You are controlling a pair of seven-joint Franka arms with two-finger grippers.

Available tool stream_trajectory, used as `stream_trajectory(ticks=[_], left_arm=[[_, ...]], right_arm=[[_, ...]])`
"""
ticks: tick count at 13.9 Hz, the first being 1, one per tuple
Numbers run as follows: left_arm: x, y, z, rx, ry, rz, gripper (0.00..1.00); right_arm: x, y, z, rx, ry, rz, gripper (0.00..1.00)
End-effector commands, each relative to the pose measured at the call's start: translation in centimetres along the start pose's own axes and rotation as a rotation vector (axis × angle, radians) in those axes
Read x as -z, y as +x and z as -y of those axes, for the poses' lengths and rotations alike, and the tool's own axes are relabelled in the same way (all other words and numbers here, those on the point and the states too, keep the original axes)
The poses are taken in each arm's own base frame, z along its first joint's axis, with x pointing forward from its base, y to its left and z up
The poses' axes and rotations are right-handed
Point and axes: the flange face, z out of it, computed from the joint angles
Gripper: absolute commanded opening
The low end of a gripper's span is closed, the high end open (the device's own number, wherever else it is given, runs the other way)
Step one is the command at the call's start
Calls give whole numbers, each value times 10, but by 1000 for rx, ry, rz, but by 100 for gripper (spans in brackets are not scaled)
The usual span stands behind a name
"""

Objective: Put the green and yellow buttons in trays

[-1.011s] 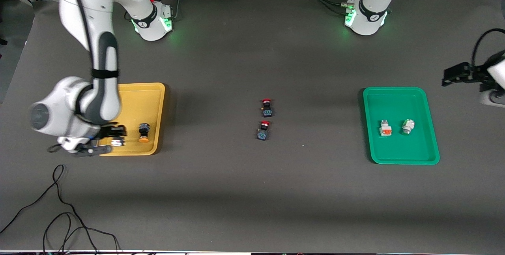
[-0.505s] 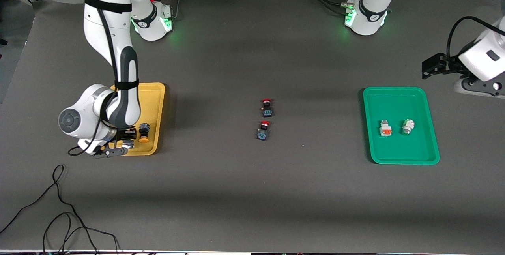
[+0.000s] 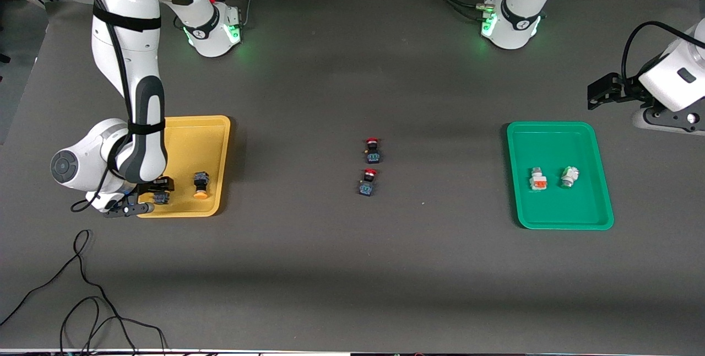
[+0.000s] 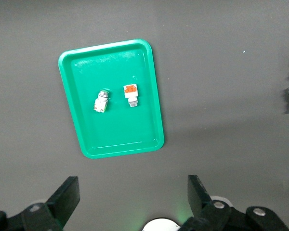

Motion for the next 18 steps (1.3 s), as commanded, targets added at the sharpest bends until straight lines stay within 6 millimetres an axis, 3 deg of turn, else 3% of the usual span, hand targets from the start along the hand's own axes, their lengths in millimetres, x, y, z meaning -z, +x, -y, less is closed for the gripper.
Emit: stream_trajectory(ticks=[1,5,9,10,12,15,18], left_arm=[[1,-4,-4,15,-33,-23,100],[2,-5,-5,54,-35,-23,100],[2,-5,-3,60,-35,-20,100],[1,-6,-2,63,-36,-17,100],[1,-5,-2,61,-35,-19,100],[3,-6,-3,61,-35,-22,100],[3,-6,-3,61,-35,-22,100]], right_arm=[[32,0,8,16,112,-20,100],[159,-11,-3,21,148,-15,100],[291,-19,3,13,96,-11,100],[328,-24,4,28,63,-4,100],[381,-42,5,24,58,9,100],[428,-58,8,19,-19,13,100],[434,-64,17,-80,-20,51,100]])
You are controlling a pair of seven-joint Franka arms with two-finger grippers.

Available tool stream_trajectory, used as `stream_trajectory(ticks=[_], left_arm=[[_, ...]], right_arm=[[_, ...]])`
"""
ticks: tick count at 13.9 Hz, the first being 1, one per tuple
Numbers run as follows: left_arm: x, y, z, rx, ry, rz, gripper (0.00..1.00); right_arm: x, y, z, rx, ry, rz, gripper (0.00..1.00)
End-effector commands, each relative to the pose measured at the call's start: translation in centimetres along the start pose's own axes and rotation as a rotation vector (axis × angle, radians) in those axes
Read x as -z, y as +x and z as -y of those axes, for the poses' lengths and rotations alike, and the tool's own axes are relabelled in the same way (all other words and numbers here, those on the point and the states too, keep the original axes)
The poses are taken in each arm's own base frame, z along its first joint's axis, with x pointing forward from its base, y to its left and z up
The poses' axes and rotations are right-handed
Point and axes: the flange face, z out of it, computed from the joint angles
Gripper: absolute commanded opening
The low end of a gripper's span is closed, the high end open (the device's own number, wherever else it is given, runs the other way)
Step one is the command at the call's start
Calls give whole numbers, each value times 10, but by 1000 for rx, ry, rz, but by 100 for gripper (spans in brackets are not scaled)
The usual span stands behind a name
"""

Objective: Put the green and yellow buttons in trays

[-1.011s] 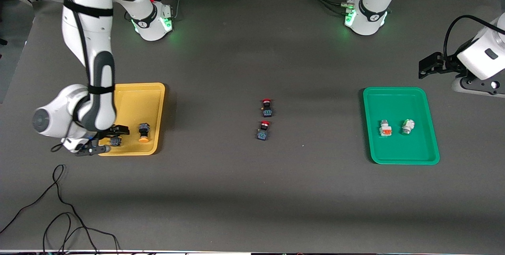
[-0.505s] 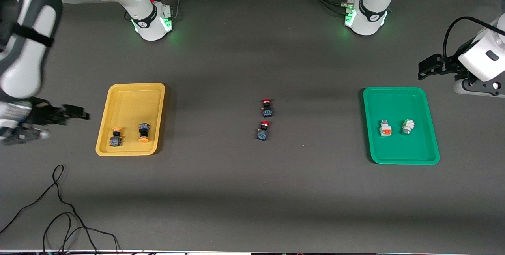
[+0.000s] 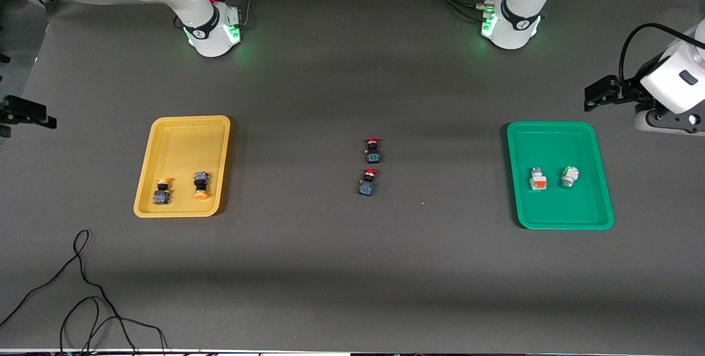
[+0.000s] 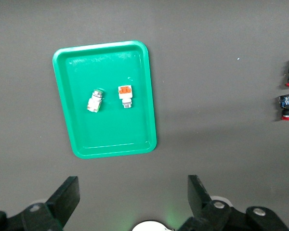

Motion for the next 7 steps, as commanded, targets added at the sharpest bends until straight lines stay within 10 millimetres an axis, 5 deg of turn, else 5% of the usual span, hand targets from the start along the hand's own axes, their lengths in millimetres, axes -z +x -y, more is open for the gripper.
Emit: stream_trajectory(ticks=[1,5,7], left_arm=[[5,-7,-2,14,-8,-16,100],[5,-7,-2,14,-8,-17,100],[5,-7,-1,15,-8,-17,100]], right_arm=[[8,2,24,-98,-29,21,100],[10,5,36,-95,-36,16,100],[9,8,18,-115,3,10,100]])
